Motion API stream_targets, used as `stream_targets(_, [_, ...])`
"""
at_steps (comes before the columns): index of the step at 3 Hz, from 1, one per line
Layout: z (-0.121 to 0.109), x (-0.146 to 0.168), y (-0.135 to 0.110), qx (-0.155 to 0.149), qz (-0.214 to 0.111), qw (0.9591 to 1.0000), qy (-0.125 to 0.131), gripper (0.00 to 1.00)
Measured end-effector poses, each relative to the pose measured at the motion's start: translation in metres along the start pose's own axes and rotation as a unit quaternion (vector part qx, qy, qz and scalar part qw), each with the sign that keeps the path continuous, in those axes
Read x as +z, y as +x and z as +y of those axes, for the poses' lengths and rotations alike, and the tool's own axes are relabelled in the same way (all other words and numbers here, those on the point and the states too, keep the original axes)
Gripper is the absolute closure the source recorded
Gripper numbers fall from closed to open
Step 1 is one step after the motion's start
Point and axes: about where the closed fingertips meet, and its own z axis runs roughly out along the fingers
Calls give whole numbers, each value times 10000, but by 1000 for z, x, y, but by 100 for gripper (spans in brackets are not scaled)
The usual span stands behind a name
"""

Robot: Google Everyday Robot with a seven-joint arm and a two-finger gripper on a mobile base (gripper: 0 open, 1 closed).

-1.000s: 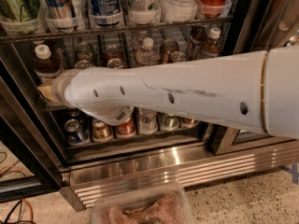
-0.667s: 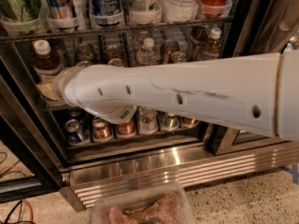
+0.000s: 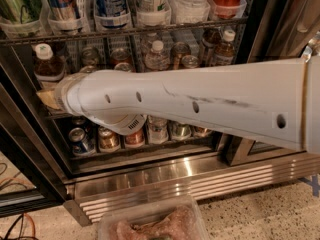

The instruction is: Pick blue water bottle from middle shelf of fridge

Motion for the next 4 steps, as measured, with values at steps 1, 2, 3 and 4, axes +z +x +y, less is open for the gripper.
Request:
stream_targets(1, [15, -17, 13, 213, 104, 9997, -15, 100])
stream_targets(2, [40, -31, 36, 497, 318, 9982, -62, 100])
stream_targets(3, [40, -31, 36, 497, 318, 9982, -62, 100])
stream_targets(4, [45, -41, 51, 648, 479, 9967, -72, 100])
